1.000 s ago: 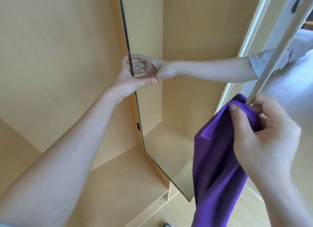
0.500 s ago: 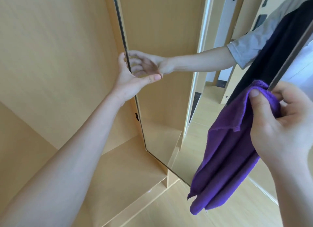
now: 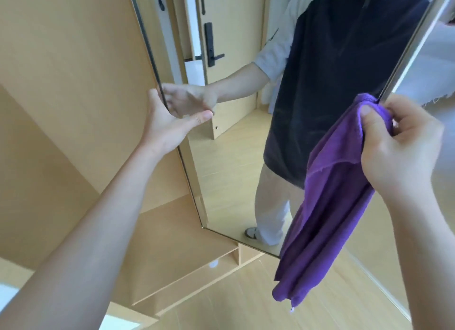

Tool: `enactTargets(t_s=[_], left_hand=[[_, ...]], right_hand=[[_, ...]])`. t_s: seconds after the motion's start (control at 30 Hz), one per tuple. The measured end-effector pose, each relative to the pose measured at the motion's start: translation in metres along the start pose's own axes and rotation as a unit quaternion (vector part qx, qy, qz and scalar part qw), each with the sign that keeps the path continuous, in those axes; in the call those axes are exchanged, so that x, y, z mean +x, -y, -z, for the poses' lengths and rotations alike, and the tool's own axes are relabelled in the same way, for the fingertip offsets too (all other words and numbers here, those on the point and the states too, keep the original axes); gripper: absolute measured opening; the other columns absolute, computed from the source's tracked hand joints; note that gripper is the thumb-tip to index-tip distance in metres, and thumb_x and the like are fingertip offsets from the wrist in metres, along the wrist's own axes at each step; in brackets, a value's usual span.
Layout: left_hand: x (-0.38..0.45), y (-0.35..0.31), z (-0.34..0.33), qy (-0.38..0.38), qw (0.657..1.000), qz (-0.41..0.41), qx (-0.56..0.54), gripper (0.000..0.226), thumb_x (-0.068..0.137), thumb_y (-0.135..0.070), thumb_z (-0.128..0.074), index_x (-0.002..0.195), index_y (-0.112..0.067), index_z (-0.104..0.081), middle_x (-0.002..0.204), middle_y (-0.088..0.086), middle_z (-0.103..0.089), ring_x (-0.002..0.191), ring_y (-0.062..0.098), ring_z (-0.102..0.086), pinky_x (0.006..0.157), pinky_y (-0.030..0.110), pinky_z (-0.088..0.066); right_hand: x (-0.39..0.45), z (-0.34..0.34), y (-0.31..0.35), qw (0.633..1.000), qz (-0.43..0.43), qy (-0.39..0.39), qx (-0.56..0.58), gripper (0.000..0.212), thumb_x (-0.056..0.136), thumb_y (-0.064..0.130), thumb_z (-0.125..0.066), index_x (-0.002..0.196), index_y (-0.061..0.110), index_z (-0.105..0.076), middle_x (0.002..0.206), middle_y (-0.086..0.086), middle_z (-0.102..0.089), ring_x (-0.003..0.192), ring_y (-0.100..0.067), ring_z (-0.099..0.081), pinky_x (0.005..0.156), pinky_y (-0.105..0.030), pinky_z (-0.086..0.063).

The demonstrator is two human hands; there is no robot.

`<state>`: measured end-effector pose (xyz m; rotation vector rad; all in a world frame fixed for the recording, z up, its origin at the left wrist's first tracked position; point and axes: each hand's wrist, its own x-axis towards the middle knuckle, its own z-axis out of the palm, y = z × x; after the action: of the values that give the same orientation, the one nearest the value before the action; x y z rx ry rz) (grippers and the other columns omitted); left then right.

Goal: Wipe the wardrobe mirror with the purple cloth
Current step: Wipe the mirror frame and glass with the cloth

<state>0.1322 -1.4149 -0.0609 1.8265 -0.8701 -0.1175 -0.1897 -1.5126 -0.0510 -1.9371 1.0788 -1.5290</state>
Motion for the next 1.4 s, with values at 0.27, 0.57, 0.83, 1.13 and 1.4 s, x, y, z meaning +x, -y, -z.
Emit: enactTargets(t_s=[0.27,0.57,0.83,1.13,1.4], left_hand=[[-0.045,-0.016,0.01,-0.073,0.995,0.059,0.045,0.078,0.07,-0.048,-0.087,0.112,-0.016,-0.029,0.12,-0.003,-0.044,0.108,0.013,-0.049,0.081,0.026,-0.039],[-0.072,-0.017,-0.004,-0.154,0.984,0.078,0.039,0.082,0.068,-0.053,-0.086,0.112,-0.015,-0.028,0.11,-0.009,-0.044,0.108,0.014,-0.051,0.086,0.033,-0.044],[-0.067,-0.024,-0.008,-0.186,0.976,0.099,0.048,0.095,0.068,-0.057,-0.084,0.131,-0.007,-0.033,0.122,-0.003,-0.044,0.112,0.015,-0.048,0.088,0.028,-0.037],[-0.052,-0.021,-0.015,-0.222,0.968,0.109,0.046,0.086,0.069,-0.053,-0.086,0.123,-0.007,-0.038,0.098,-0.017,-0.048,0.1,0.014,-0.051,0.081,0.025,-0.038],[-0.03,-0.006,-0.019,-0.245,0.962,0.109,0.054,0.089,0.065,-0.059,-0.085,0.119,-0.008,-0.038,0.106,-0.004,-0.05,0.101,0.017,-0.053,0.082,0.029,-0.042]], right_hand=[[0.053,-0.006,-0.026,0.994,0.015,0.099,0.042,0.029,0.093,0.027,-0.055,0.067,0.02,-0.045,0.059,0.009,-0.041,0.057,-0.004,-0.036,0.055,-0.017,-0.029],[0.094,-0.028,-0.047,0.985,0.008,0.149,0.089,0.034,0.088,0.035,-0.058,0.102,0.004,-0.066,0.097,-0.028,-0.065,0.074,-0.015,-0.049,0.074,-0.038,-0.05],[0.121,-0.059,-0.053,0.975,0.007,0.184,0.121,0.031,0.087,0.032,-0.059,0.107,0.011,-0.07,0.101,-0.02,-0.071,0.082,-0.009,-0.057,0.087,-0.038,-0.054],[0.14,-0.089,-0.057,0.966,0.03,0.216,0.137,0.019,0.093,0.019,-0.057,0.107,0.021,-0.07,0.089,0.007,-0.067,0.071,0.009,-0.055,0.073,-0.01,-0.044],[0.157,-0.116,-0.066,0.963,0.05,0.219,0.148,0.025,0.093,0.021,-0.057,0.113,0.017,-0.072,0.102,-0.002,-0.072,0.087,-0.005,-0.062,0.083,-0.022,-0.051]])
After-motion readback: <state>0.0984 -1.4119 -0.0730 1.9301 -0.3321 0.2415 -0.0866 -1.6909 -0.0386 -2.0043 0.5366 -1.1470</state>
